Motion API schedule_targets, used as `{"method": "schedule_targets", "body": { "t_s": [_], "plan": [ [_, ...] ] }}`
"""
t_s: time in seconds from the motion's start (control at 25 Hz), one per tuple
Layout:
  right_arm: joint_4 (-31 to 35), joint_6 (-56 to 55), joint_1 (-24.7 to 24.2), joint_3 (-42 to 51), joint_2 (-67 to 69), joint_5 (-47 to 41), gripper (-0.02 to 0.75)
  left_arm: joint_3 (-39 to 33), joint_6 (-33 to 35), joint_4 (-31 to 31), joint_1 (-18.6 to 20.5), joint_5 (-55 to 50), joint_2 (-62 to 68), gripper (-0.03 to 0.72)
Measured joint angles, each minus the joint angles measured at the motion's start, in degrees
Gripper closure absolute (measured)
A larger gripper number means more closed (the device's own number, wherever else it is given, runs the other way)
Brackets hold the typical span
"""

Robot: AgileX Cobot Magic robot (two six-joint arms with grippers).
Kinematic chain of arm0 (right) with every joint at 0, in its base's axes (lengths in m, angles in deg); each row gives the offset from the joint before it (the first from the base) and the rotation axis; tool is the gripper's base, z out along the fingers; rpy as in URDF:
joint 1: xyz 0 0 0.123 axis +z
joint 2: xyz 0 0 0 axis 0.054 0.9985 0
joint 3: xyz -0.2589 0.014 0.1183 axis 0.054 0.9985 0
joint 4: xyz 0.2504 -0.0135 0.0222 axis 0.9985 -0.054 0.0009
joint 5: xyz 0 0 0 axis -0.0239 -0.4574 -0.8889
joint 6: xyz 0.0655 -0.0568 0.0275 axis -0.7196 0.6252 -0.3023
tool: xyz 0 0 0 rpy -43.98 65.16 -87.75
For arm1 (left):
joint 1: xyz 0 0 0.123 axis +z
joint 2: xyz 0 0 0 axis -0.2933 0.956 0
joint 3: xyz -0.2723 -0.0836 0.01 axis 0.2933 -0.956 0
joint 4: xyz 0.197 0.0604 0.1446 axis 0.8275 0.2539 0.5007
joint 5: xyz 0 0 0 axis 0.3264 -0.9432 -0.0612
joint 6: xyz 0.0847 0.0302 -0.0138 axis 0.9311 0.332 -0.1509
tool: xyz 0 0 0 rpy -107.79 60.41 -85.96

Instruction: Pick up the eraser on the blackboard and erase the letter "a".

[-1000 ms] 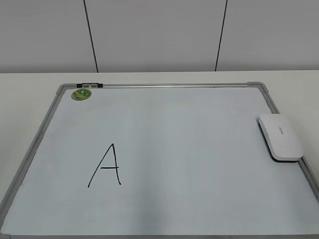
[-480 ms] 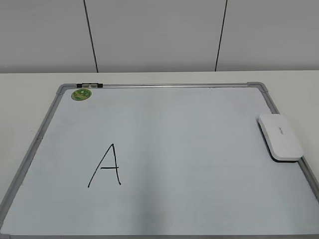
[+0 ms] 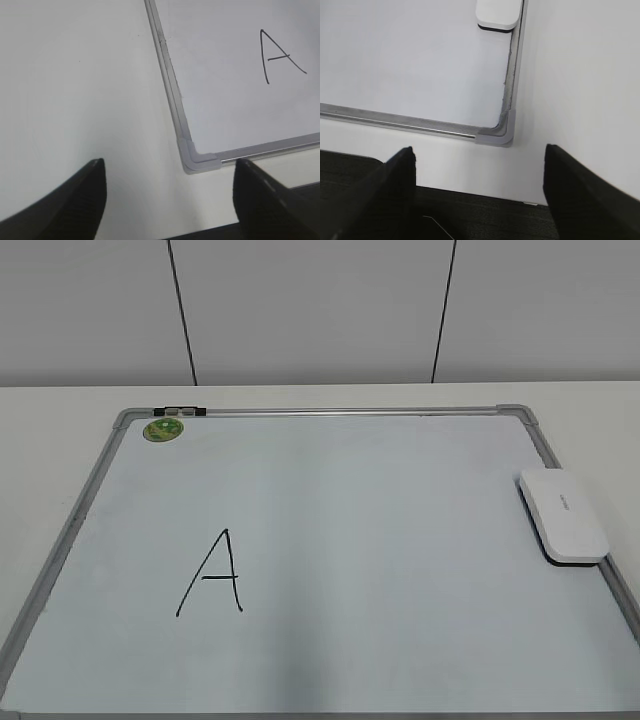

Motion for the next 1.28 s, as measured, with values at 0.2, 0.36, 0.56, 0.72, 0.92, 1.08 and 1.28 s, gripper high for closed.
{"method": "schedule_targets", "body": {
  "t_s": [0.2,0.36,0.56,0.72,0.92,1.08,1.28],
  "plan": [
    [-2.5,-3.6,0.1,0.5,0.0,-0.1,0.15,0.0,0.0,0.0,0.0,0.0,0.0,0.119],
    [-2.9,-4.5,1.7,0.5,0.0,-0.1,0.15,0.0,0.0,0.0,0.0,0.0,0.0,0.12],
    [-2.9,-4.8,1.8,0.5,0.0,-0.1,0.15,0.0,0.0,-0.8,0.0,0.0,0.0,0.12],
    [-3.1,-5.3,1.8,0.5,0.0,-0.2,0.15,0.0,0.0,-1.2,0.0,0.0,0.0,0.122],
    [-3.2,-5.6,1.8,0.5,0.0,-0.2,0.15,0.0,0.1,-1.4,0.0,0.0,0.0,0.122],
    [-3.3,-5.6,1.8,0.5,0.0,-0.2,0.15,0.0,0.1,-1.4,0.0,0.0,0.0,0.122],
    [-3.3,-5.6,1.5,0.5,-0.6,-0.2,0.15,0.0,0.1,-1.4,0.3,0.0,-0.8,0.133]
  ]
}}
